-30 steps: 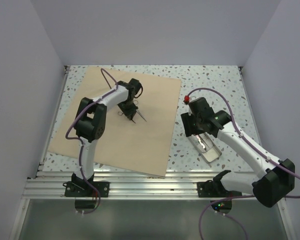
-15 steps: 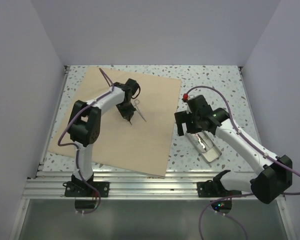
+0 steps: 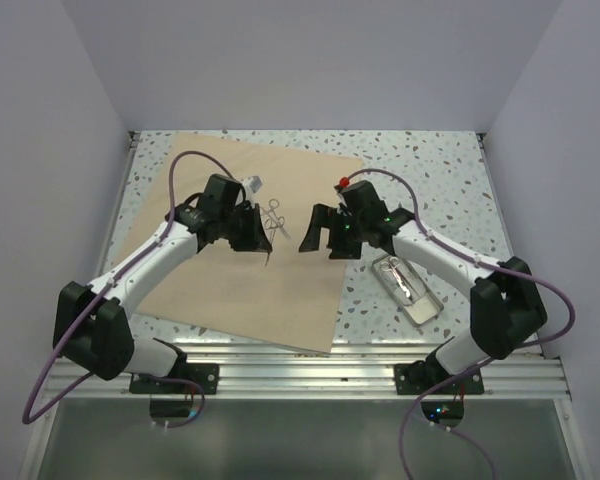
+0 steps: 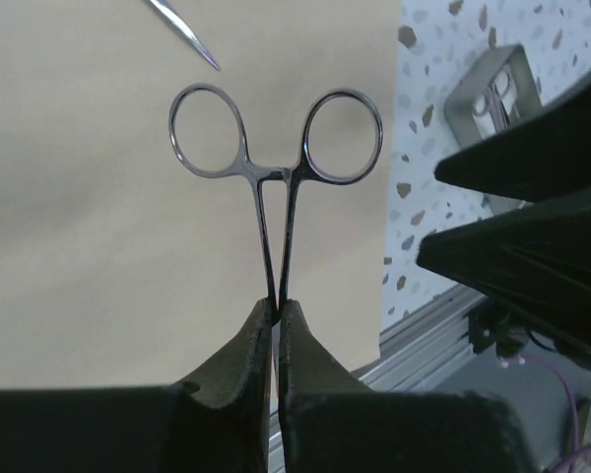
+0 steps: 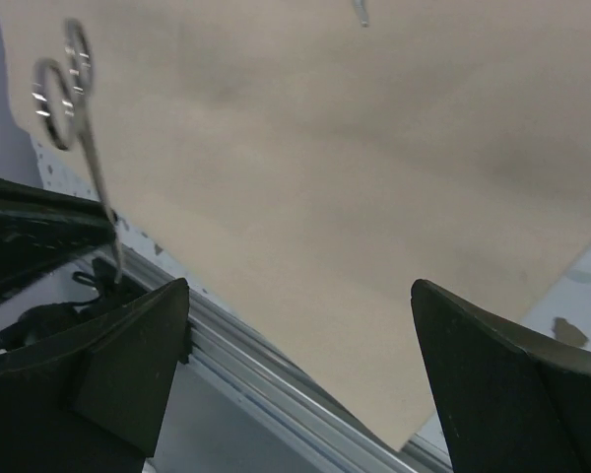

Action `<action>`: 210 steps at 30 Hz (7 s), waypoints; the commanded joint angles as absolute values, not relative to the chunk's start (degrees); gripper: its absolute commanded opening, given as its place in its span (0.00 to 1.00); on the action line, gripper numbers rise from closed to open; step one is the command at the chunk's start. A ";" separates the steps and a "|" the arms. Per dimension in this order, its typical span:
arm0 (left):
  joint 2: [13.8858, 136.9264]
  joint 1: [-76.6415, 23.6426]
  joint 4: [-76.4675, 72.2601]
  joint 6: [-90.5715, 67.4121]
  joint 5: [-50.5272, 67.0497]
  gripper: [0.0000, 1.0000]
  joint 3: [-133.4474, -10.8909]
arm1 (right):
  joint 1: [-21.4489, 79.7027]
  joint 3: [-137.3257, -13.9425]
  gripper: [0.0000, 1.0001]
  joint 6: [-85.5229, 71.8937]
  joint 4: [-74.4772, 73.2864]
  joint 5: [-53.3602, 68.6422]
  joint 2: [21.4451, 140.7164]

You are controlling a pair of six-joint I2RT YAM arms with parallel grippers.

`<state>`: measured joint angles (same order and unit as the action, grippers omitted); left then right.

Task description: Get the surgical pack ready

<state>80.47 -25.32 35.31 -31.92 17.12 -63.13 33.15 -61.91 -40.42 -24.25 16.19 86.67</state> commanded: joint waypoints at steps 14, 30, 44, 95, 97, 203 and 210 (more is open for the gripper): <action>75.15 -25.75 29.36 -26.02 31.81 0.00 -60.91 | 43.33 -71.37 0.68 -54.93 -12.67 9.32 95.71; 74.45 -26.37 30.14 -25.05 30.34 0.35 -60.20 | 41.67 -74.62 0.00 -46.42 -21.69 8.27 97.21; 76.72 -24.17 31.64 -21.36 27.86 0.47 -57.75 | 32.61 -74.80 0.00 -3.35 -55.98 -21.95 91.76; 79.89 -21.27 32.08 -22.15 29.62 0.48 -56.95 | 31.64 -62.23 0.31 -4.13 -51.68 -33.40 96.68; 80.07 -21.27 31.82 -22.15 29.97 0.48 -56.87 | 31.64 -62.05 0.31 -4.66 -52.47 -33.14 95.98; 102.58 -26.89 39.03 -32.61 17.91 0.00 -83.86 | 31.29 -66.45 0.67 -38.39 -28.34 14.84 88.50; 92.64 -26.89 36.12 -30.76 19.96 0.00 -72.87 | 31.38 -59.24 0.82 -60.17 -6.43 20.03 89.37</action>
